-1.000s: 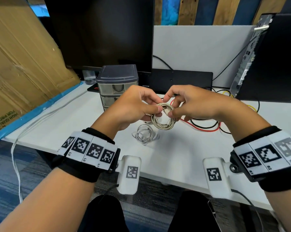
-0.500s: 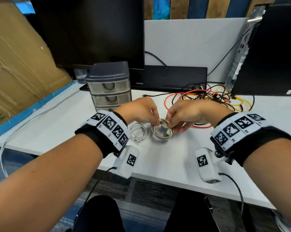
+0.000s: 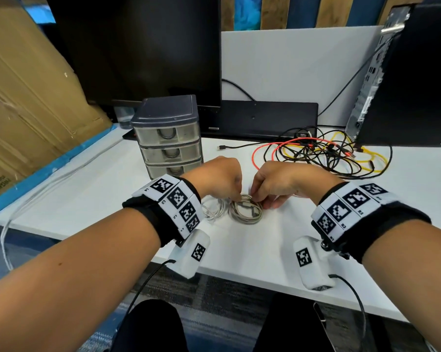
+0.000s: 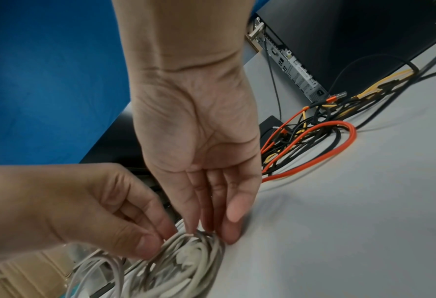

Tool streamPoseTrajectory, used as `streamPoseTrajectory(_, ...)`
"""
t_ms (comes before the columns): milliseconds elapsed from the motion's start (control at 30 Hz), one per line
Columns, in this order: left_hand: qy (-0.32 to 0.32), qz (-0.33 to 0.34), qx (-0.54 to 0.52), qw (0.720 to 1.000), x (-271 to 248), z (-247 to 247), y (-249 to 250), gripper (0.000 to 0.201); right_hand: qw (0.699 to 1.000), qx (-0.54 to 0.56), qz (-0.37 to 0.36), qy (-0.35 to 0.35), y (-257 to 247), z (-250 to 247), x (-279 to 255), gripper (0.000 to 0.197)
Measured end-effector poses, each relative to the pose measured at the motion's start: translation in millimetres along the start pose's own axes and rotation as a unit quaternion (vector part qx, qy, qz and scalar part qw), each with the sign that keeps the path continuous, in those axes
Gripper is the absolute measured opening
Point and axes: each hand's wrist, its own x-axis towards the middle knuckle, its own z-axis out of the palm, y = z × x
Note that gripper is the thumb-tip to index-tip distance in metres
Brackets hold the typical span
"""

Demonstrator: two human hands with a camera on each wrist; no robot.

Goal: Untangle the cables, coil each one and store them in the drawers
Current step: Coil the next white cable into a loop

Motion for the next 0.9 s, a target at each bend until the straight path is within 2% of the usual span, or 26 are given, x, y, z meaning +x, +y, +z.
streamPoseTrajectory(267,-0.004,0.010,0.004,1.000,0,1,1,0.015,1.000,-0.013,-0.004,0.011,0,6,-1,0.011)
streamPoseTrajectory(400,0.004,0.007,0.009,1.000,5,-12,1,0.028,1.000,-0.005,-0.012,0.025,5,-10,-5,0.010)
streamPoseTrajectory(467,0.011,0.013,-0.028,0.999,11,-24,1,0.026,0.997,0.001,-0.018,0.079,14,-32,-7,0.009)
streamPoseTrajectory(567,0.013,0.025,-0.138,0.990,24,-39,11,0.015,0.979,0.025,-0.018,0.203,37,-73,-8,0.011)
streamPoseTrajectory(633,0.010,0.024,-0.159,0.987,39,-42,22,0.016,0.957,0.023,-0.011,0.289,56,-100,-9,0.013)
streamPoseTrajectory(700,-0.010,0.016,-0.140,0.990,55,-41,36,0.020,0.940,0.008,0.004,0.340,75,-119,-7,0.014)
streamPoseTrajectory(733,-0.032,0.010,-0.113,0.993,63,-38,42,0.023,0.942,-0.017,0.016,0.333,81,-124,-7,0.012)
streamPoseTrajectory(800,-0.098,-0.001,-0.029,0.995,77,-31,52,0.030,0.964,-0.077,0.031,0.253,91,-124,-4,0.006)
streamPoseTrajectory(867,-0.149,-0.010,0.060,0.987,87,-25,60,0.035,0.977,-0.141,0.034,0.157,96,-113,5,0.013)
streamPoseTrajectory(900,-0.161,-0.012,0.091,0.983,92,-23,62,0.037,0.974,-0.177,0.040,0.138,98,-106,12,0.019)
